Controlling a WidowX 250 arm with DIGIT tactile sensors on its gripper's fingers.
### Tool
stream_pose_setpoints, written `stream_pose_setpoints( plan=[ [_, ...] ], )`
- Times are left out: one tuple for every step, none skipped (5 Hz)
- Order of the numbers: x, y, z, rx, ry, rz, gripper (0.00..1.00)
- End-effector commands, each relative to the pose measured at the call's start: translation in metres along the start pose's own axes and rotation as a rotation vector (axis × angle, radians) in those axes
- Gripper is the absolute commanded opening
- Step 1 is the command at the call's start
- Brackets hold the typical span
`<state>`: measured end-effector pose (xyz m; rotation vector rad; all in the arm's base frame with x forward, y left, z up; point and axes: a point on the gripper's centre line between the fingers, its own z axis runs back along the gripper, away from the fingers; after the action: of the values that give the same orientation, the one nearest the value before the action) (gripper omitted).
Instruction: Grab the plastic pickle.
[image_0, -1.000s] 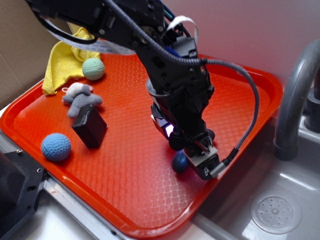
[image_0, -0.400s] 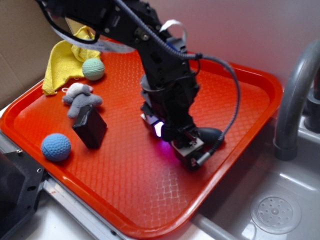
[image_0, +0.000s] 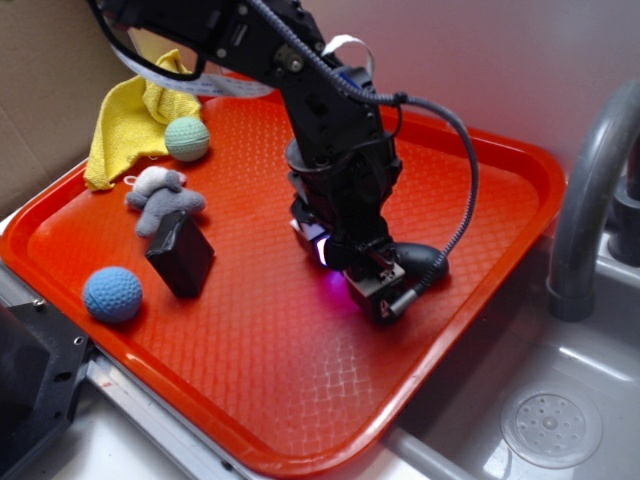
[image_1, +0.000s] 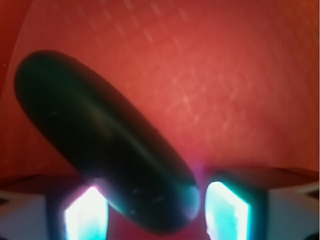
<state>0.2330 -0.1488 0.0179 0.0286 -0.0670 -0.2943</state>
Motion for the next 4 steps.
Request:
stream_pose_setpoints(
  plan=[
    [-0.006,0.003,0.034,0.137,-0.088,-0.313,1.0],
    [-0.004,0.012,0.051,0.188,-0.08,-0.307,1.0],
    [-0.002,0.022,0.065,0.151,-0.094,-0.278,1.0],
    [0.008,0.016,0.061,0.076,-0.106,-0.338,1.0]
  ],
)
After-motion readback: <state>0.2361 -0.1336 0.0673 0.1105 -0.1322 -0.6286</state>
